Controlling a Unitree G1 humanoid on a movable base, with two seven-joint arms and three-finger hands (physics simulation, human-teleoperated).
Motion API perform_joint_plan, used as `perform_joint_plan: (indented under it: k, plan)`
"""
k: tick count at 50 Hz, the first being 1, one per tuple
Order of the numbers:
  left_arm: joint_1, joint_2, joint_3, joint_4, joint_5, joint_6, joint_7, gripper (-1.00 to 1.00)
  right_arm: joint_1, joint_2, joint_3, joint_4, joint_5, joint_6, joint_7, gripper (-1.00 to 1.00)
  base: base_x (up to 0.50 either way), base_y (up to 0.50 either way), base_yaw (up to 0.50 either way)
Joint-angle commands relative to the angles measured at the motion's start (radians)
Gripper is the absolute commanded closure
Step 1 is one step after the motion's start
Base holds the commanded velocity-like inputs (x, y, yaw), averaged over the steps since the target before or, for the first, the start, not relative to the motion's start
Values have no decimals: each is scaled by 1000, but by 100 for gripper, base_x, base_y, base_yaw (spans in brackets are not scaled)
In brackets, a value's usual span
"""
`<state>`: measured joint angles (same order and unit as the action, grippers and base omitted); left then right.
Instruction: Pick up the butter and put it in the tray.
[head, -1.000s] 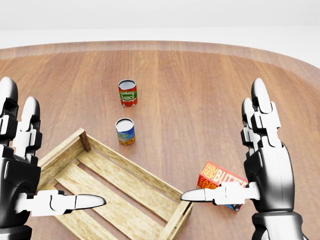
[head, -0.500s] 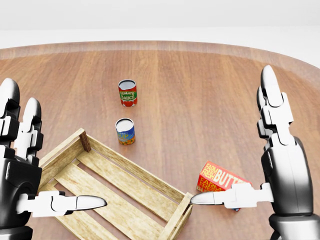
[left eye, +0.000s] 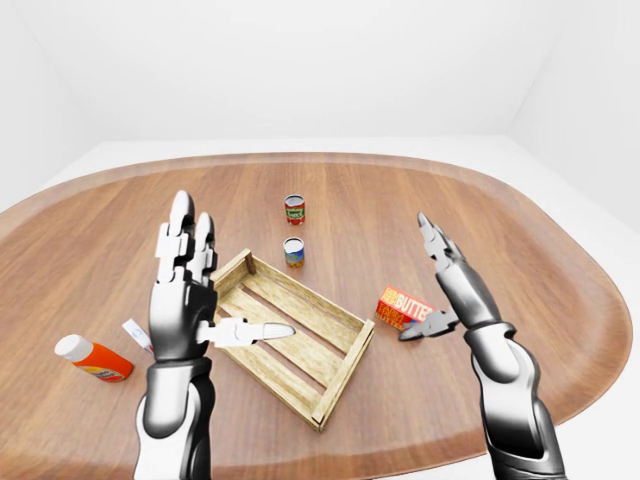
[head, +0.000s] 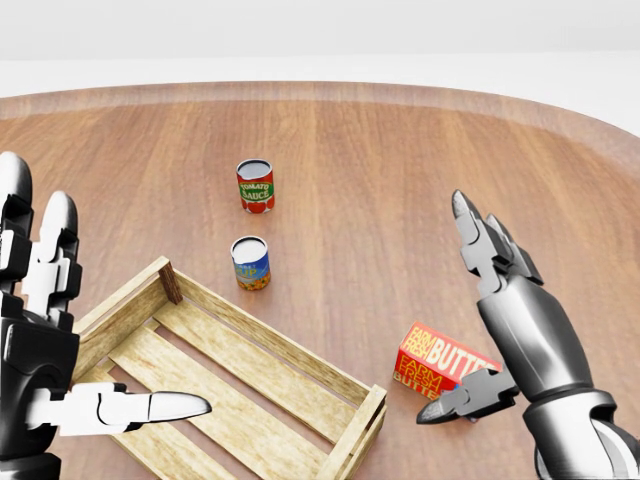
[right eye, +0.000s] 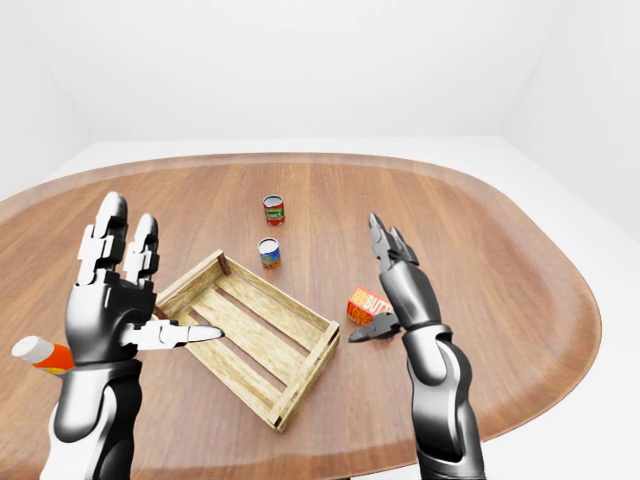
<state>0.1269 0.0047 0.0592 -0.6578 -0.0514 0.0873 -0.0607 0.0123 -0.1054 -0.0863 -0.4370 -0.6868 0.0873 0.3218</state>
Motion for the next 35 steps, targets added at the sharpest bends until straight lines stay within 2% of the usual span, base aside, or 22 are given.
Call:
perform_joint_plan:
  k: [1,16,21,24,29,32,35]
  plan:
    - [-2,0,5,-9,-4,0,-2,-100,-89,-24,10,234,-91,0,16,-100,0,0,0]
    - [-1,0,4,-12,-3,0,-1,-100,-233,-91,5,765,-36,0,-155,-100,0,0,0]
    - [0,-1,2,-8,-1,0,0,-100,-322,-115,22,1023,-11,0,-238,-100,0,0,0]
    - [0,-1,-1,-5,0,0,0,-100,-409,-139,38,1251,-10,0,-319,-100,0,0,0]
    - [0,0,-3,-4,1,0,0,-100,-471,-154,63,1415,-19,0,-379,-100,0,0,0]
    - [-1,-1,0,-2,-2,0,0,-100,-532,-161,70,1572,-7,-56,-423,-100,0,0,0]
    - [2,-1,-4,-1,0,0,0,-100,-570,-166,76,1660,3,-86,-443,-100,0,0,0]
